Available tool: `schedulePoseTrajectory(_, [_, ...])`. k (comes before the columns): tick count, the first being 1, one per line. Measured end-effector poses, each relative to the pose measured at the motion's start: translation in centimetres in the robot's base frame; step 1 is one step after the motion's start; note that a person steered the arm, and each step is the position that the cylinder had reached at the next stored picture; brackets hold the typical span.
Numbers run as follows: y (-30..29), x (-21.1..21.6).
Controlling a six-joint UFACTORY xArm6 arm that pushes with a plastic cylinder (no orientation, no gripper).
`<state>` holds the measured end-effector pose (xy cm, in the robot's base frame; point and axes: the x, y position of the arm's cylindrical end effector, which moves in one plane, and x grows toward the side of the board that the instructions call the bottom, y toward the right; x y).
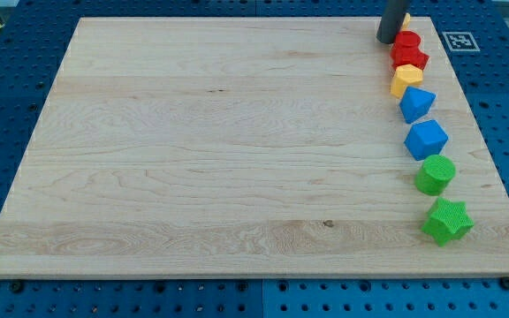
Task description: Nudge the yellow heart right and down a bit
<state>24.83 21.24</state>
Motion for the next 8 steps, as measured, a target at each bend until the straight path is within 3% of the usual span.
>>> schedulePoseTrajectory(2, [0.2,0.0])
schedulePoseTrajectory(4, [-4.5,-0.1])
schedulePoseTrajectory(5, [-5.6,-3.8])
schedulePoseTrajectory(8, [-2.3,-5.7])
